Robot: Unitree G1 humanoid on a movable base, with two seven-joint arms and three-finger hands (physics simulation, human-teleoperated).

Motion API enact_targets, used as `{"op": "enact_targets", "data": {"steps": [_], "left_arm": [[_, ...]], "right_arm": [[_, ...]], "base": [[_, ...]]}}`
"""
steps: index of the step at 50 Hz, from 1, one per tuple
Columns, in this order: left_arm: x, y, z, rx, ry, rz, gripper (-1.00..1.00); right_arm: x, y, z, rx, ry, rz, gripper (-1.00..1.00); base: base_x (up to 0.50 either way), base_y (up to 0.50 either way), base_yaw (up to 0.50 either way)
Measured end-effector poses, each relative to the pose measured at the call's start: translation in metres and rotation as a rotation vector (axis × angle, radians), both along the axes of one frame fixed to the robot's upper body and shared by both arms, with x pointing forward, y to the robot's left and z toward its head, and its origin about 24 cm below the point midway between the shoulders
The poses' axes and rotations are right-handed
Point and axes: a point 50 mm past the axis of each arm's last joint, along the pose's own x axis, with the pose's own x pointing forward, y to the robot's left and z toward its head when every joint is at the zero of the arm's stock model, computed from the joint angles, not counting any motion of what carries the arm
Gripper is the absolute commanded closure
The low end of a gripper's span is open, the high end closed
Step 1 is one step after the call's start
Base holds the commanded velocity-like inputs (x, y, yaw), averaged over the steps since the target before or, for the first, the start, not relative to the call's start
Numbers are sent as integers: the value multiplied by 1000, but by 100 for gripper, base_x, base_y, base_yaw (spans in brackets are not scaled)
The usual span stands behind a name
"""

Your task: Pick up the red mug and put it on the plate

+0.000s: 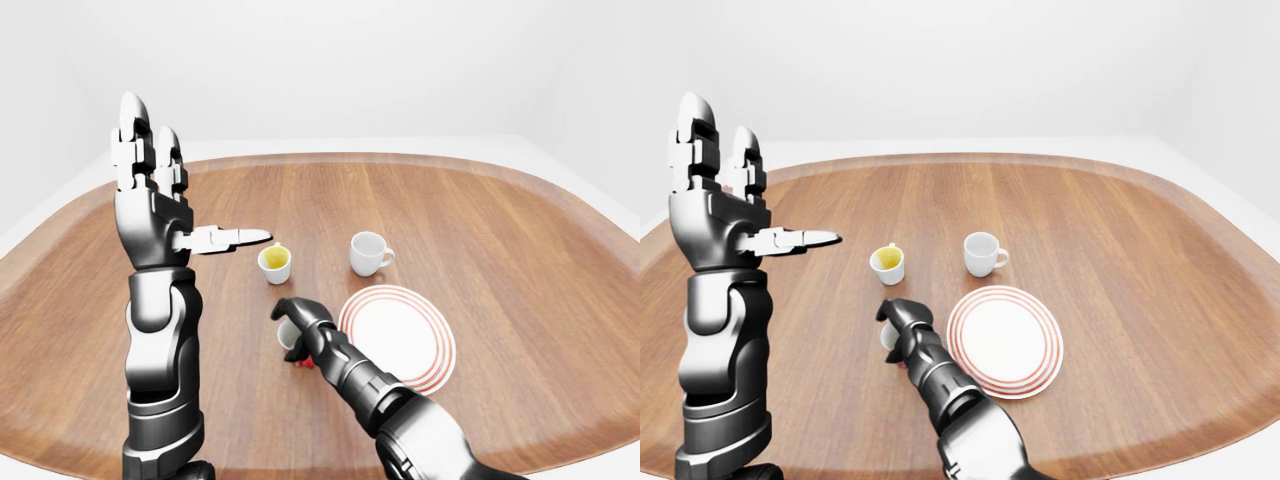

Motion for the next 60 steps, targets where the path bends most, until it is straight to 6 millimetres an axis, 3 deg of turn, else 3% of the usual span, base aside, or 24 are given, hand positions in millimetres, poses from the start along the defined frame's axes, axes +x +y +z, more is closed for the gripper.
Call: {"op": "enact_targets", "data": {"steps": [29, 44, 60], "left_arm": [[-1, -1, 0, -8, -2, -3, -100], [-2, -1, 0, -9, -4, -2, -100], [-1, -1, -1, -9, 0, -3, -100]], "right_arm": [[0, 4, 2, -70, 17, 105, 100], [5, 9, 18, -64, -51, 145, 100], [9, 11, 50, -51, -157, 208, 100]], "base": [[0, 0, 0], [0, 0, 0], [0, 0, 0]]}}
